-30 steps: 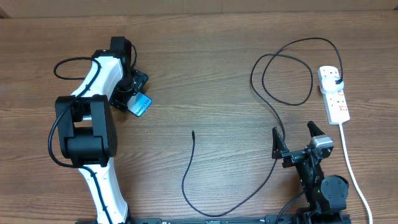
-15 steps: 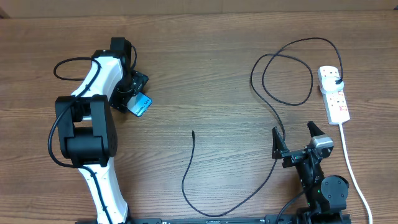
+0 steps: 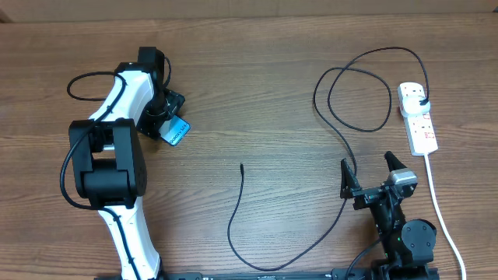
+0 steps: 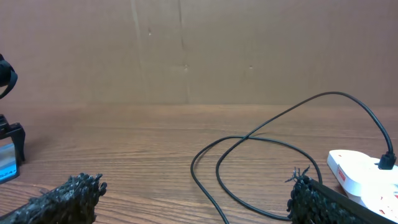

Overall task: Plug charger to phone and switch on socket
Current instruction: 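Close the left gripper on the phone's long sides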

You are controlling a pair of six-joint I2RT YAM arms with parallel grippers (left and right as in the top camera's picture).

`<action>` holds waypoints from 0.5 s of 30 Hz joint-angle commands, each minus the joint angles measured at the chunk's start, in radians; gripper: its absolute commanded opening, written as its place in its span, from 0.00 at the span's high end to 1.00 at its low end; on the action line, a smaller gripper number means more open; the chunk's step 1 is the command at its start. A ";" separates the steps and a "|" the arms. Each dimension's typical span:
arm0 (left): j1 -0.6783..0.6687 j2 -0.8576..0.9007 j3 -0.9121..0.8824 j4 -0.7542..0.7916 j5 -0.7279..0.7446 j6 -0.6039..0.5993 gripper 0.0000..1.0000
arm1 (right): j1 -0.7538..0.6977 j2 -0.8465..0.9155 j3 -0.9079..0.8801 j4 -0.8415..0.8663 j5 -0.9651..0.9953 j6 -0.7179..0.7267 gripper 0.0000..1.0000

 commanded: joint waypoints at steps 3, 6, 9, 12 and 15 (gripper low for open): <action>0.010 0.006 -0.029 -0.005 -0.006 0.008 0.09 | -0.002 -0.008 -0.010 0.004 0.006 -0.003 0.00; 0.010 0.006 -0.029 -0.005 -0.006 0.008 0.10 | -0.002 -0.008 -0.010 0.003 0.006 -0.003 0.00; 0.010 0.006 -0.029 -0.004 -0.006 0.008 0.12 | -0.002 -0.008 -0.010 0.003 0.006 -0.003 0.00; 0.010 0.006 -0.029 0.000 -0.006 0.008 0.17 | -0.002 -0.008 -0.010 0.003 0.006 -0.003 0.00; 0.010 0.006 -0.029 0.002 -0.006 0.008 0.17 | -0.002 -0.008 -0.010 0.003 0.006 -0.004 0.00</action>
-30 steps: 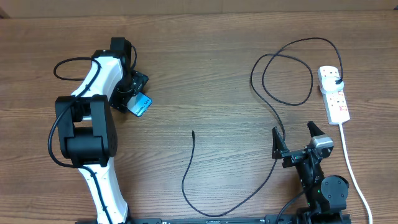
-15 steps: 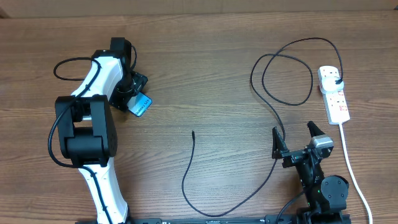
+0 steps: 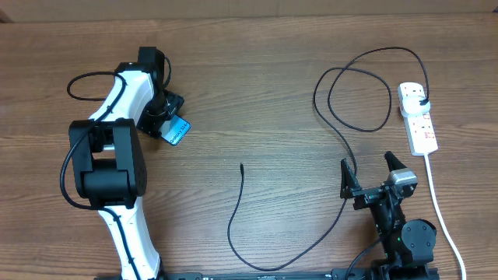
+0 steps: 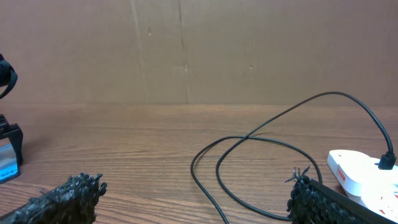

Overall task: Plug charger to phone and switch on socket
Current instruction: 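Close the left gripper on the phone's long sides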

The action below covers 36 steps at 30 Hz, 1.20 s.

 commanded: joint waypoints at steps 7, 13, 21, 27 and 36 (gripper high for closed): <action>0.010 0.007 -0.029 0.009 -0.005 0.008 0.17 | -0.002 -0.008 -0.010 0.004 0.006 -0.004 0.00; 0.010 0.007 -0.029 0.013 -0.005 0.008 0.27 | -0.002 -0.008 -0.010 0.004 0.006 -0.003 0.00; 0.010 0.007 -0.029 0.013 -0.005 0.008 0.47 | -0.002 -0.008 -0.010 0.004 0.006 -0.003 0.00; 0.010 0.007 -0.029 0.016 -0.005 0.008 0.71 | -0.002 -0.008 -0.010 0.004 0.006 -0.003 0.00; 0.010 0.007 -0.029 0.016 -0.002 0.009 0.96 | -0.002 -0.008 -0.010 0.004 0.006 -0.003 0.00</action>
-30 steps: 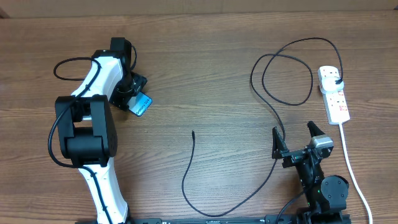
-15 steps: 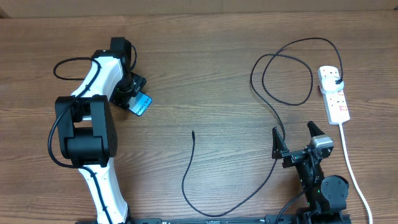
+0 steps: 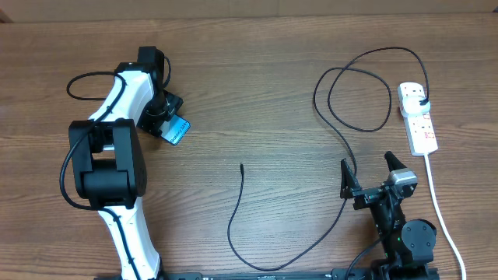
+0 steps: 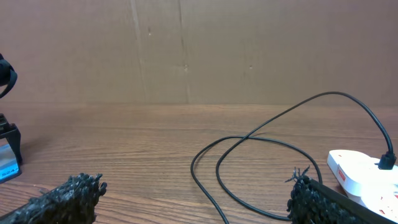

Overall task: Plug charger to phone and switch on socket
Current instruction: 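Close the left gripper on the phone's long sides, then lift the phone with the left gripper and tilt it upright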

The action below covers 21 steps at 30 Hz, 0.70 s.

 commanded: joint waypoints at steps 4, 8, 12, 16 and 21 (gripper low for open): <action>0.010 0.008 -0.025 0.011 0.002 0.009 0.96 | -0.002 -0.008 -0.010 0.003 0.006 -0.003 0.00; 0.010 -0.003 0.018 0.003 0.030 0.027 0.96 | -0.002 -0.008 -0.010 0.004 0.006 -0.003 0.00; 0.010 -0.005 0.086 -0.031 0.057 0.046 0.96 | -0.002 -0.008 -0.010 0.003 0.006 -0.003 0.00; 0.010 -0.005 0.175 -0.092 0.056 0.047 0.96 | -0.002 -0.008 -0.010 0.003 0.006 -0.003 0.00; 0.010 -0.005 0.255 -0.118 0.175 0.064 0.96 | -0.002 -0.008 -0.010 0.004 0.006 -0.003 0.00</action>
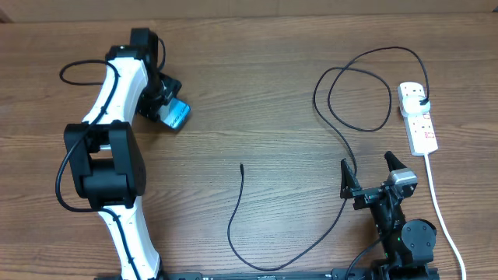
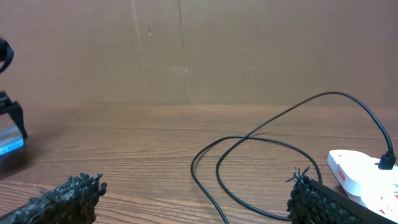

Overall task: Plug charger to phone and switch on socket
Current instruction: 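Lift the phone with the left gripper and tilt it upright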

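Observation:
A phone [image 1: 178, 115] with a blue screen sits at the back left, and my left gripper [image 1: 166, 109] is shut on it. The right wrist view shows the phone [image 2: 9, 145] at its far left edge. The black charger cable [image 1: 340, 128] runs in loops from a plug in the white socket strip [image 1: 420, 128] across the table. Its free end [image 1: 242, 166] lies near the middle, apart from the phone. At the front right my right gripper [image 1: 366, 163] stands open and holds nothing. Just beyond its fingers lie the cable loops [image 2: 249, 155].
The socket strip [image 2: 364, 177] lies to the right of my right gripper, its white lead [image 1: 440, 202] running to the front edge. The left arm's white links [image 1: 117, 85] stretch over the left side of the wooden table [image 1: 257, 93].
My left gripper has moved towards the back of the table with the phone in it, and the phone sits higher in the right wrist view. The right arm and the cable are unchanged.
At the three earlier moments my left gripper stood at the phone at the back left with almost no change, and the right gripper rested open at the front right. Now the phone has shifted back with the left gripper.

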You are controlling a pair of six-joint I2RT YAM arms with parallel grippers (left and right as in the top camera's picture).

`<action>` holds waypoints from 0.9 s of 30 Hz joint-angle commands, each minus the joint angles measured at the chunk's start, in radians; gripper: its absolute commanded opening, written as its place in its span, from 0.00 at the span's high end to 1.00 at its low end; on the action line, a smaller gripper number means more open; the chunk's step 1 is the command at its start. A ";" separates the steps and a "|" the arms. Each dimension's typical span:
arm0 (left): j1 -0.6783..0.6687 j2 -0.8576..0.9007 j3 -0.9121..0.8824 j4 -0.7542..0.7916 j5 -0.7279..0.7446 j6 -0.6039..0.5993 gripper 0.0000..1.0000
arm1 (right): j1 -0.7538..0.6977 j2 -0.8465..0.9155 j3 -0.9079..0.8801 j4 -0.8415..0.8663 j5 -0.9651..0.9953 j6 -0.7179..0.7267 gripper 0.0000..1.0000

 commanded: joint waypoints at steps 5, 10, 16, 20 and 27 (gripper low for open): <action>0.004 -0.006 0.139 -0.010 0.386 0.039 0.96 | -0.002 -0.008 -0.010 0.004 0.007 -0.003 0.00; 0.004 -0.006 0.164 -0.010 0.725 0.006 0.96 | -0.002 -0.008 -0.010 0.004 0.007 -0.003 0.00; 0.004 -0.006 0.164 -0.019 1.054 -0.125 0.96 | -0.002 -0.008 -0.010 0.004 0.007 -0.003 0.00; 0.002 -0.006 0.164 -0.040 1.195 -0.125 0.96 | -0.002 -0.008 -0.010 0.004 0.007 -0.004 0.00; 0.002 -0.006 0.164 -0.157 1.263 -0.123 0.96 | -0.002 -0.008 -0.010 0.004 0.007 -0.004 0.00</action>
